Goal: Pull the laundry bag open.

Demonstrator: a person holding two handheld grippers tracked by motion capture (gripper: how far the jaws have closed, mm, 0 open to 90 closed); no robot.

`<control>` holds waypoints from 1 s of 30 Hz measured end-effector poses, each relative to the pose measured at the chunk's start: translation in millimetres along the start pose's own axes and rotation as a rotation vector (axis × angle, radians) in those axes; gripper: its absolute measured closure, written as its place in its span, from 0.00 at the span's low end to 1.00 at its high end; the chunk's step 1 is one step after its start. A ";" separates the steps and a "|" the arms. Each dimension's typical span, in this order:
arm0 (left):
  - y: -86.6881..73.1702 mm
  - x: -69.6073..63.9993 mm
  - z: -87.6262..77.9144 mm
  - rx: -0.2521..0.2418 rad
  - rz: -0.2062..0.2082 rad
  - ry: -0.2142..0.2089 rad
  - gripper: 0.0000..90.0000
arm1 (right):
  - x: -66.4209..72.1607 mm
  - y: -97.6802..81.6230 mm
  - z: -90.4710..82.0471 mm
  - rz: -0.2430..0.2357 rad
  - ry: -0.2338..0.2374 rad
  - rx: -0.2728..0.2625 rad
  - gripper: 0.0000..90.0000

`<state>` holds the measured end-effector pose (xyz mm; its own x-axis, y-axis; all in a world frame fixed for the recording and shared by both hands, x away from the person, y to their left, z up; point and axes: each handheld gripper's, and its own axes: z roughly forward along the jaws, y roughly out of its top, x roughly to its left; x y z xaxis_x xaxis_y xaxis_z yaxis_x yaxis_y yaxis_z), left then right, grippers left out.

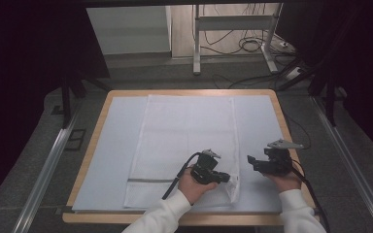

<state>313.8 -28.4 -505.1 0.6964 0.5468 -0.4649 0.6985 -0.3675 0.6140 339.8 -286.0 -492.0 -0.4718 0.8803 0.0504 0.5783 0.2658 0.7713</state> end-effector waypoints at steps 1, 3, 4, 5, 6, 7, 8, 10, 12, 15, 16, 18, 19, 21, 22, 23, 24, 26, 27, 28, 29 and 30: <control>0.1 0.3 -1.1 -0.002 0.003 0.001 0.96 | -0.3 0.3 -0.5 0.014 0.008 0.000 0.26; 0.0 0.2 -3.2 -0.006 0.005 0.001 0.96 | -1.7 1.0 -1.8 0.039 0.027 -0.005 0.28; -0.1 0.2 -4.1 -0.007 0.005 0.001 0.96 | -2.4 1.5 -2.5 0.055 0.037 -0.005 0.28; -0.3 0.1 -4.8 -0.010 0.004 0.001 0.96 | -3.1 1.9 -3.2 0.066 0.043 -0.007 0.28; -0.4 -0.1 -5.7 -0.012 0.004 0.000 0.96 | -3.6 2.2 -4.0 0.074 0.047 -0.010 0.28; -0.5 0.2 -7.0 -0.009 0.009 0.002 0.96 | -4.0 2.5 -4.5 0.079 0.048 -0.012 0.28; -0.6 0.1 -7.8 -0.011 0.009 0.001 0.96 | -4.2 2.4 -4.8 0.084 0.051 -0.013 0.28; -0.7 0.0 -9.4 -0.017 0.006 0.000 0.96 | -4.4 2.2 -5.1 0.088 0.055 -0.011 0.27; -0.7 0.2 -11.0 -0.020 0.005 0.000 0.96 | -4.2 1.9 -5.0 0.084 0.056 -0.007 0.27; -0.8 0.8 -13.6 -0.022 0.012 0.004 0.96 | -3.1 1.6 -5.4 0.073 0.058 -0.014 0.28; -0.9 0.6 -14.2 -0.026 0.011 0.004 0.96 | -2.3 1.8 -5.9 0.070 0.062 -0.018 0.28; -0.9 0.5 -15.8 -0.031 0.011 0.002 0.96 | -1.5 2.7 -7.0 0.081 0.079 -0.024 0.28; -1.0 0.5 -16.5 -0.032 0.011 0.003 0.96 | -1.2 3.2 -7.6 0.091 0.095 -0.026 0.28; -1.0 0.6 -17.7 -0.035 0.011 0.005 0.96 | -1.0 4.0 -8.7 0.110 0.124 -0.020 0.28; -1.0 0.7 -18.2 -0.036 0.011 0.005 0.96 | -0.5 4.3 -9.1 0.121 0.138 -0.017 0.28; -1.0 0.6 -18.6 -0.036 0.011 0.005 0.96 | 0.0 4.7 -9.5 0.131 0.151 -0.011 0.28; -1.0 0.5 -18.7 -0.037 0.011 0.004 0.96 | 0.8 5.3 -10.1 0.140 0.166 -0.004 0.27; -1.2 0.6 -18.2 -0.036 0.011 0.005 0.96 | 2.1 5.7 -10.4 0.164 0.220 0.008 0.28; -1.4 0.5 -17.7 -0.036 0.011 0.006 0.96 | 3.2 5.6 -10.0 0.162 0.244 0.006 0.28; -1.6 0.3 -17.1 -0.035 0.010 0.005 0.96 | 4.5 5.6 -10.0 0.159 0.250 0.007 0.28; -1.8 0.2 -16.6 -0.032 0.012 0.004 0.96 | 5.8 5.9 -9.9 0.160 0.250 0.011 0.28; -2.0 0.0 -16.1 -0.030 0.014 0.005 0.96 | 6.6 5.9 -9.3 0.160 0.253 0.015 0.28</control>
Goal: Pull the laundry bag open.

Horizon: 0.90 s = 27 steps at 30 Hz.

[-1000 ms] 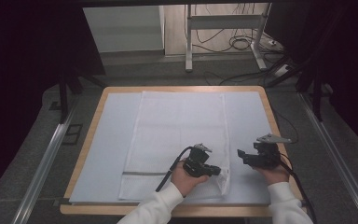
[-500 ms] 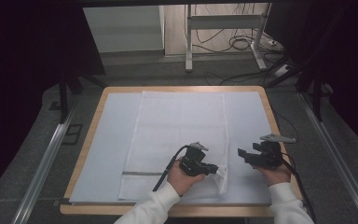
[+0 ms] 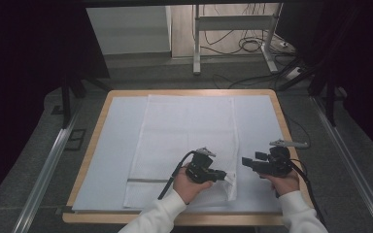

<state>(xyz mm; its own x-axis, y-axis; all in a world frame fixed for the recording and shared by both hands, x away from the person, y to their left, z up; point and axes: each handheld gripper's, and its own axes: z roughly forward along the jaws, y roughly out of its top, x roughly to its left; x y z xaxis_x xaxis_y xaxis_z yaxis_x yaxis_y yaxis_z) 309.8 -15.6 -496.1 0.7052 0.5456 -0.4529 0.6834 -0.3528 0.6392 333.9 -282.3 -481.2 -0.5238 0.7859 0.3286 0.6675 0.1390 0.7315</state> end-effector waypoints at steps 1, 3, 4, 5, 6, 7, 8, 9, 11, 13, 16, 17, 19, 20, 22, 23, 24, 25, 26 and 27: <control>-0.2 -0.2 0.6 -0.001 0.000 0.000 0.96 | 0.3 -0.1 0.5 0.005 0.003 0.007 0.27; -0.3 -0.5 1.3 0.001 0.001 -0.001 0.96 | 0.7 -0.3 1.8 0.021 0.008 0.016 0.27; -0.3 -0.5 1.6 0.003 0.003 -0.001 0.96 | 0.8 -0.4 2.2 0.024 0.009 0.024 0.27; -0.4 -0.5 2.0 0.002 0.004 0.000 0.96 | 1.2 -0.7 2.9 0.027 0.010 0.029 0.28; -0.5 -0.4 2.4 0.002 0.005 0.001 0.96 | 1.9 -1.0 3.5 0.027 0.011 0.034 0.28; -0.5 -0.5 3.1 0.001 0.001 0.001 0.96 | 2.8 -1.5 4.4 0.027 0.014 0.038 0.28; -0.7 -0.4 3.7 0.002 0.000 0.001 0.96 | 3.7 -1.9 5.8 0.032 0.021 0.042 0.28; -0.8 -0.5 4.4 0.003 0.000 0.001 0.96 | 4.6 -2.2 7.1 0.035 0.031 0.048 0.29; -1.3 -1.2 5.6 0.003 0.000 0.002 0.96 | 6.6 -2.8 10.0 0.039 0.036 0.058 0.30; -1.6 -1.7 6.5 0.005 0.002 0.001 0.96 | 8.0 -3.5 13.2 0.045 0.046 0.073 0.30; -1.8 -2.4 7.5 0.006 0.002 0.001 0.96 | 8.9 -4.5 18.1 0.063 0.069 0.097 0.31; -1.8 -2.6 7.8 0.007 0.002 0.001 0.96 | 9.1 -4.7 19.5 0.074 0.083 0.101 0.31; -2.1 -2.5 8.3 0.007 0.004 0.003 0.96 | 10.1 -5.0 21.1 0.081 0.088 0.101 0.32; -2.2 -2.4 8.5 0.008 0.005 0.004 0.96 | 10.3 -5.1 21.9 0.080 0.087 0.106 0.32; -2.5 -2.5 9.2 0.008 0.004 0.005 0.96 | 10.4 -5.5 23.3 0.088 0.086 0.109 0.33; -2.6 -2.8 9.4 0.009 0.005 0.006 0.96 | 10.6 -5.7 23.9 0.091 0.085 0.112 0.33; -2.6 -3.1 9.6 0.010 0.007 0.007 0.96 | 10.6 -5.9 24.6 0.094 0.085 0.116 0.33; -2.7 -3.5 9.8 0.010 0.008 0.008 0.96 | 10.5 -6.0 25.1 0.095 0.085 0.121 0.34; -2.7 -3.7 9.7 0.011 0.012 0.009 0.96 | 10.5 -6.2 25.9 0.098 0.085 0.123 0.34; -2.8 -3.9 9.7 0.011 0.015 0.010 0.96 | 10.6 -6.3 26.7 0.101 0.085 0.125 0.34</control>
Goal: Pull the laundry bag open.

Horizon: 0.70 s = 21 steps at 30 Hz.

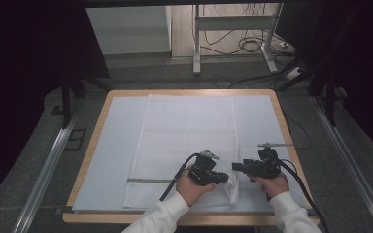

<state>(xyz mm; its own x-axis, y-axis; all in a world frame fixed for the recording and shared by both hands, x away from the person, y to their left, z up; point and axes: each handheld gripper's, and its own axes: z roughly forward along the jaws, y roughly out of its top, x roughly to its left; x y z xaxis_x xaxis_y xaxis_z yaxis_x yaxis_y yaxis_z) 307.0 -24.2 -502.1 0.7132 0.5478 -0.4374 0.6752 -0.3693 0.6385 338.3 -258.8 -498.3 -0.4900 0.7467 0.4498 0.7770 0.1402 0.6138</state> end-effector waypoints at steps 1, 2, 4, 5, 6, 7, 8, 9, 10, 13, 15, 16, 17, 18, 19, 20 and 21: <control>0.0 -0.2 0.1 0.000 0.001 0.000 0.96 | 0.1 0.0 1.1 0.002 0.001 0.005 0.34; 0.0 -0.2 0.2 0.000 0.001 -0.001 0.96 | 0.0 -0.1 2.2 0.004 0.002 0.008 0.34; 0.0 0.1 0.9 0.002 0.000 -0.003 0.96 | 0.5 -0.2 4.6 0.012 0.005 0.016 0.34; -0.2 0.0 1.7 -0.002 -0.005 -0.004 0.96 | 0.8 -0.2 5.8 0.013 0.005 0.019 0.34; -0.2 -0.1 2.2 0.000 -0.005 -0.005 0.96 | 1.6 -0.1 7.1 0.014 0.004 0.022 0.35; -0.3 -0.4 2.6 0.001 -0.005 -0.007 0.96 | 2.3 0.1 8.3 0.012 -0.002 0.020 0.38; -0.5 -0.8 3.0 0.001 -0.003 -0.006 0.96 | 3.3 0.4 9.2 0.013 -0.008 0.017 0.39; -0.5 -1.1 3.3 0.002 -0.002 -0.004 0.96 | 4.2 1.0 10.5 0.016 -0.007 0.017 0.41; -0.5 -1.2 3.5 0.003 -0.002 -0.003 0.96 | 4.0 1.5 12.1 0.029 0.004 0.013 0.42; -0.2 -1.4 3.4 0.002 0.000 -0.002 0.96 | 3.5 2.0 18.6 0.067 0.015 0.032 0.45; -0.2 -1.3 3.3 0.002 0.001 -0.002 0.96 | 4.7 1.7 22.8 0.069 0.018 0.047 0.47; -0.2 -1.2 3.3 0.002 0.001 -0.002 0.96 | 5.6 1.6 24.4 0.067 0.020 0.051 0.48; -0.1 -1.2 3.4 0.003 0.002 -0.002 0.96 | 6.9 1.6 26.1 0.064 0.019 0.056 0.49; -0.2 -1.2 3.4 0.002 0.001 -0.002 0.96 | 8.0 1.6 27.5 0.061 0.018 0.062 0.50; -0.2 -1.1 3.4 0.003 0.002 -0.001 0.96 | 9.0 1.6 29.0 0.062 0.019 0.068 0.52; -0.2 -1.1 3.3 0.002 0.002 -0.001 0.96 | 9.9 1.7 30.5 0.064 0.020 0.074 0.53; -0.2 -1.2 3.3 0.001 0.002 -0.001 0.96 | 10.5 1.6 32.1 0.063 0.021 0.080 0.55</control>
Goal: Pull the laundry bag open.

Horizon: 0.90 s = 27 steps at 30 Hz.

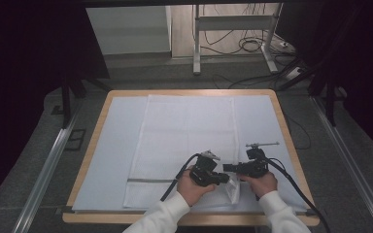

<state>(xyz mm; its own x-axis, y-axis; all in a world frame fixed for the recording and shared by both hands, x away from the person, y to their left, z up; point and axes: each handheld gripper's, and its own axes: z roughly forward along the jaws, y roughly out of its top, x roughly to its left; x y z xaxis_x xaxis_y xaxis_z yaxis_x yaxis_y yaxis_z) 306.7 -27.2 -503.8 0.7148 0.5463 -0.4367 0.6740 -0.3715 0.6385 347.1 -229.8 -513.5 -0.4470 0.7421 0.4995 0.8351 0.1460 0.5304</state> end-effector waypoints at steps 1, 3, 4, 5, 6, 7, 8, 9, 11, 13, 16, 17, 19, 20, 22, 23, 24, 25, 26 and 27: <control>0.0 -0.1 0.0 0.000 0.000 0.000 0.96 | 0.7 0.1 1.6 0.002 0.002 0.006 0.57; -0.1 -0.5 -0.1 -0.001 0.001 0.001 0.96 | 1.3 0.3 4.6 0.007 0.009 0.016 0.62; -0.1 -0.6 0.0 0.000 0.002 0.002 0.96 | 1.6 0.5 5.9 0.008 0.013 0.022 0.65; -0.1 -0.8 0.2 0.000 0.000 0.002 0.96 | 1.3 0.7 6.8 0.013 0.019 0.025 0.69; -0.1 -0.6 0.1 0.001 0.002 0.002 0.96 | 1.1 0.8 7.4 0.017 0.026 0.030 0.74; -0.2 -0.5 0.2 0.001 0.002 0.002 0.96 | 0.6 0.9 7.6 0.013 0.030 0.035 0.79; -0.3 -0.4 0.4 0.001 0.000 0.002 0.96 | 0.4 1.1 7.4 0.011 0.030 0.038 0.84; -0.4 -0.2 0.6 0.002 -0.001 0.002 0.96 | 0.4 1.2 6.9 0.010 0.033 0.040 0.89; -0.4 -0.1 1.1 0.004 -0.001 0.001 0.96 | 0.4 1.5 6.0 0.003 0.043 0.044 0.96; -0.5 -0.1 1.6 0.006 0.001 0.001 0.96 | 0.3 1.5 5.7 -0.005 0.045 0.047 0.98; -0.9 0.3 2.1 0.005 -0.002 0.001 0.96 | 0.0 1.7 5.6 -0.013 0.047 0.050 0.98; -1.1 0.4 2.2 0.005 -0.003 0.001 0.96 | -0.2 1.9 5.6 -0.015 0.048 0.051 0.98; -1.5 1.2 2.4 0.007 -0.004 0.001 0.96 | -0.3 2.1 5.2 -0.019 0.051 0.051 0.98; -1.8 1.7 2.7 0.006 -0.008 0.000 0.96 | -0.3 2.2 5.0 -0.021 0.053 0.050 0.98; -2.4 3.2 3.1 0.011 -0.009 0.001 0.96 | -0.4 2.3 4.8 -0.025 0.055 0.049 0.98; -2.9 3.9 3.6 0.010 -0.012 0.001 0.96 | -0.5 2.4 4.7 -0.027 0.057 0.048 0.98; -3.3 4.6 3.7 0.011 -0.013 0.003 0.96 | -0.6 2.6 4.5 -0.029 0.061 0.048 0.98; -4.0 5.4 3.9 0.010 -0.014 0.003 0.96 | -0.7 2.8 4.0 -0.030 0.065 0.048 0.98; -4.5 6.2 4.0 0.013 -0.015 0.005 0.96 | -0.8 3.1 3.5 -0.030 0.068 0.046 0.98; -5.0 7.0 4.1 0.014 -0.017 0.005 0.96 | -0.7 3.3 3.0 -0.030 0.071 0.045 0.98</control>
<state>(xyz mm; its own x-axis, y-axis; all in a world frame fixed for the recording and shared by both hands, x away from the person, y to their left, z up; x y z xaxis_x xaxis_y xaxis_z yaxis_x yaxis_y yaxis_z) 309.1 -24.6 -512.7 0.7024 0.5560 -0.4444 0.6885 -0.3725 0.6223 351.0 -227.9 -514.1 -0.4923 0.6892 0.5316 0.8337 0.1980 0.5155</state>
